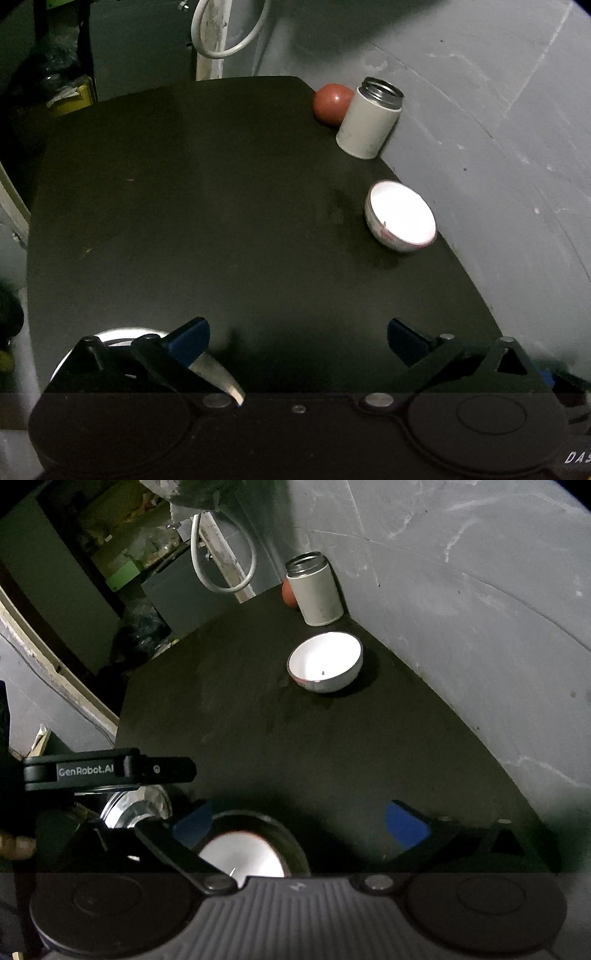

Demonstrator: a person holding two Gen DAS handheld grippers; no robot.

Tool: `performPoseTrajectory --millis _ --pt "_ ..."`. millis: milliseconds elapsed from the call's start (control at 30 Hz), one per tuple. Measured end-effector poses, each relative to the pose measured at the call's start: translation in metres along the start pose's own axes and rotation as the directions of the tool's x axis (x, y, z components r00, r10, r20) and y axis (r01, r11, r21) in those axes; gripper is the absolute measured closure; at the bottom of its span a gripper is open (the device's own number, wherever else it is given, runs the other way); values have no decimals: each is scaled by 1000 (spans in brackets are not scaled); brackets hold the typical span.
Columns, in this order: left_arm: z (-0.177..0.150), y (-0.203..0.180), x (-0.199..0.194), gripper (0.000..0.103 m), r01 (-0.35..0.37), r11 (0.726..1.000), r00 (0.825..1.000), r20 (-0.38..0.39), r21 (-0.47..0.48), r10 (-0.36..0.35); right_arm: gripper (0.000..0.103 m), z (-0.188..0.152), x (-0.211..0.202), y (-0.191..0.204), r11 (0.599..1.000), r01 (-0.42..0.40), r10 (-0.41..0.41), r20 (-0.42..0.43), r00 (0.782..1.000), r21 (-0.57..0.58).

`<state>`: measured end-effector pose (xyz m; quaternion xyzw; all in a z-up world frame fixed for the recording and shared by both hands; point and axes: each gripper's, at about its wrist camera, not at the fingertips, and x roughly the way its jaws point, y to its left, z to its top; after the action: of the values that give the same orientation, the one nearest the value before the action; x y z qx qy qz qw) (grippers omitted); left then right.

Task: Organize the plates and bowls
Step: 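Move the left gripper to the second white red-rimmed bowl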

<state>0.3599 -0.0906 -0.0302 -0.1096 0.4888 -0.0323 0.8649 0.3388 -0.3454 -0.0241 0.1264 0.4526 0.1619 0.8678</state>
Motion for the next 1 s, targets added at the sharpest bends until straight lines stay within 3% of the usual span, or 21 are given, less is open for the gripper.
performPoseTrajectory --millis 433,1000 --pt "66 -33 53 1 -29 993 994 111 110 17 0 29 39 -31 994 60 -66 69 995 87" --pt "103 -62 113 1 -27 962 998 61 271 11 0 68 85 -52 982 74 -100 144 985 174"
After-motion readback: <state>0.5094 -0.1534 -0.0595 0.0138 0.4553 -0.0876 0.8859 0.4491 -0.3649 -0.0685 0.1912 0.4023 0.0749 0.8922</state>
